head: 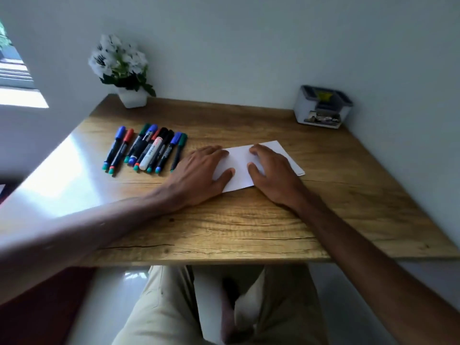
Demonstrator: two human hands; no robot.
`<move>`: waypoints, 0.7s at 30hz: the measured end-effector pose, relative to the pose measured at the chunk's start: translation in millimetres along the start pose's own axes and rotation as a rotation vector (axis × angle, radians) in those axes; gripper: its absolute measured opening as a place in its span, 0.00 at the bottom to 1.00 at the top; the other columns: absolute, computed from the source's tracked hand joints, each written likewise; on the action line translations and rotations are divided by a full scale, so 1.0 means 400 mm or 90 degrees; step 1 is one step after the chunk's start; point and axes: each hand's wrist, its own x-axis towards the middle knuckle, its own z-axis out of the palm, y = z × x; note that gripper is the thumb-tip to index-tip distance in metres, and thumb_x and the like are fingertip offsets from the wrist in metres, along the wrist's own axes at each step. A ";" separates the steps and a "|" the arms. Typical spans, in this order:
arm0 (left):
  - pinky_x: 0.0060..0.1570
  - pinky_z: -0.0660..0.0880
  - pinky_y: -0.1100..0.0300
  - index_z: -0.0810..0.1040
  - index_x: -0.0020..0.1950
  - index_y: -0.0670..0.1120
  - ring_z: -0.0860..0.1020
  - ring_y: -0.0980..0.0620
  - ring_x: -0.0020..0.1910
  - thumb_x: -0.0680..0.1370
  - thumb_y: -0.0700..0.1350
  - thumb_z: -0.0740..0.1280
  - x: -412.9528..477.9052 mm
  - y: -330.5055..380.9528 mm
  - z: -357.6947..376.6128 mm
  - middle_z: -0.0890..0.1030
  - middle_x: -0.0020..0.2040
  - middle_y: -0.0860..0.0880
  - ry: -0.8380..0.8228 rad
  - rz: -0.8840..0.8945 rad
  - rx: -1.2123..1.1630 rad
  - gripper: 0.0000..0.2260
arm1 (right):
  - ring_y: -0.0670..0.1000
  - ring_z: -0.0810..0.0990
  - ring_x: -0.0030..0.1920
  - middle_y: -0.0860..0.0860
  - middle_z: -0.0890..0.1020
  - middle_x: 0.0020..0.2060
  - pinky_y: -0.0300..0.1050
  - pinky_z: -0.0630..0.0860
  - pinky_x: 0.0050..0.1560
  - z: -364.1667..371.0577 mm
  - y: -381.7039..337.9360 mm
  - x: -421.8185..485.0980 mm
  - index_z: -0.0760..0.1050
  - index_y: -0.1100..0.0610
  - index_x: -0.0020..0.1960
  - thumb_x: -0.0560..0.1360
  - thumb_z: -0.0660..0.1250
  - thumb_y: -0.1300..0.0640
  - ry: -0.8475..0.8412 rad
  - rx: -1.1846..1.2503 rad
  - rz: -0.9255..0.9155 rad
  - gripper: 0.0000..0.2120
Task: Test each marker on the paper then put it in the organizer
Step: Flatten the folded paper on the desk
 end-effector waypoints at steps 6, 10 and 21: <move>0.69 0.68 0.55 0.74 0.74 0.50 0.68 0.50 0.75 0.82 0.58 0.62 0.016 -0.019 0.003 0.72 0.76 0.49 0.027 0.029 0.002 0.22 | 0.52 0.67 0.72 0.51 0.69 0.75 0.47 0.57 0.75 -0.016 -0.002 0.012 0.65 0.56 0.76 0.83 0.58 0.58 -0.031 -0.004 0.017 0.22; 0.66 0.71 0.57 0.75 0.72 0.51 0.68 0.52 0.74 0.81 0.57 0.63 0.028 -0.032 0.006 0.73 0.75 0.52 0.022 0.071 0.002 0.21 | 0.51 0.68 0.70 0.50 0.70 0.75 0.49 0.57 0.76 -0.011 0.002 0.035 0.65 0.55 0.76 0.83 0.57 0.60 -0.033 0.000 0.022 0.22; 0.67 0.65 0.64 0.74 0.73 0.53 0.65 0.58 0.74 0.82 0.59 0.62 0.015 -0.051 0.001 0.72 0.75 0.57 -0.003 0.119 -0.042 0.21 | 0.49 0.62 0.75 0.45 0.65 0.77 0.54 0.58 0.79 0.010 0.027 0.052 0.63 0.48 0.76 0.81 0.58 0.62 -0.042 0.015 0.020 0.25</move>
